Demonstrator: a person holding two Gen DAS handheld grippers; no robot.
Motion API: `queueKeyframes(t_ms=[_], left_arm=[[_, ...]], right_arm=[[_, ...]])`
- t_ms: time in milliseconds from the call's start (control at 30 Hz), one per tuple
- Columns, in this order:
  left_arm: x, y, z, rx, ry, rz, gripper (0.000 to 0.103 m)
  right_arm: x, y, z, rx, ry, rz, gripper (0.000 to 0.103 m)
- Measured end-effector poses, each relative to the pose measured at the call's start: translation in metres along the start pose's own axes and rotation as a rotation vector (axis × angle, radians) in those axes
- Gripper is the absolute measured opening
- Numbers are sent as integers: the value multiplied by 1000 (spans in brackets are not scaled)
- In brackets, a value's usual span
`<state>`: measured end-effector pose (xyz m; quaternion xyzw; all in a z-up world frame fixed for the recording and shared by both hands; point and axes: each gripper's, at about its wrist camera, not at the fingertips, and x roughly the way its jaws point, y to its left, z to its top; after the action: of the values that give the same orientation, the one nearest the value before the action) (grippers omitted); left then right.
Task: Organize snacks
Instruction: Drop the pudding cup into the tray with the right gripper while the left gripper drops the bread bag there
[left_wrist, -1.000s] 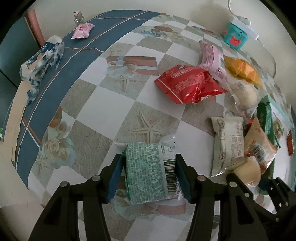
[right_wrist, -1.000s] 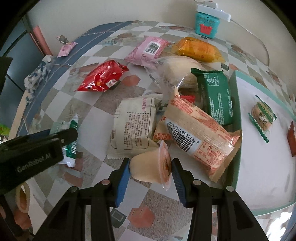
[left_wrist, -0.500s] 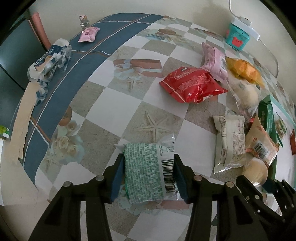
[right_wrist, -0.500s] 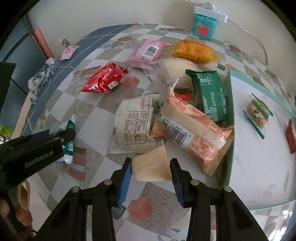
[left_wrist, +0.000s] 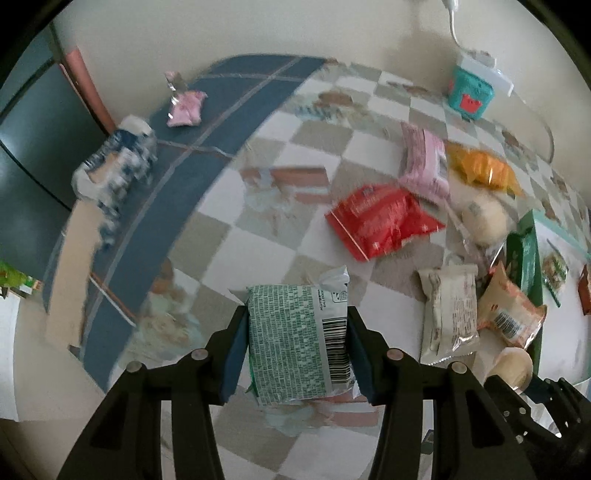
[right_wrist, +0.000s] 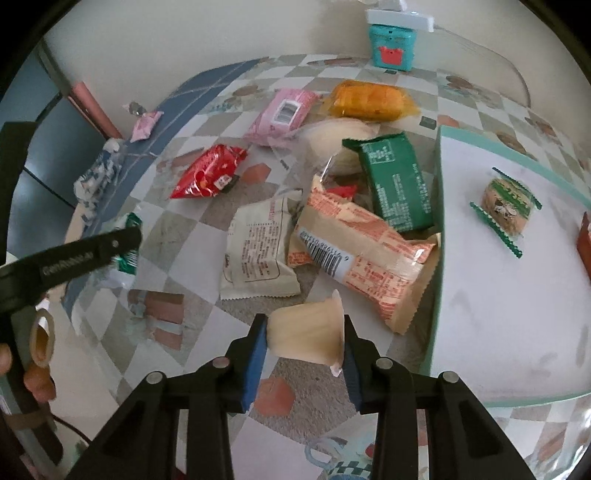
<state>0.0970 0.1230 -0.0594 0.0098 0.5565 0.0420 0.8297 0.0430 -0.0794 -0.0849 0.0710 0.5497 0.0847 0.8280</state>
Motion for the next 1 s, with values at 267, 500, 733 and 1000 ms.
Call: queueKeyframes(t_ms=[267, 500, 733, 1000], left_arm=[[-54, 12, 10, -5, -88, 75, 52], [-79, -17, 3, -1, -104, 76, 52], [-93, -92, -2, 72, -117, 14, 52], [-98, -199, -7, 204, -108, -76, 52]], right_arm=[[-30, -12, 0, 50, -59, 68, 40], [-60, -28, -3, 99, -125, 98, 40], [-90, -82, -4, 256, -200, 42, 40], [-115, -155, -6, 411, -269, -91, 40]])
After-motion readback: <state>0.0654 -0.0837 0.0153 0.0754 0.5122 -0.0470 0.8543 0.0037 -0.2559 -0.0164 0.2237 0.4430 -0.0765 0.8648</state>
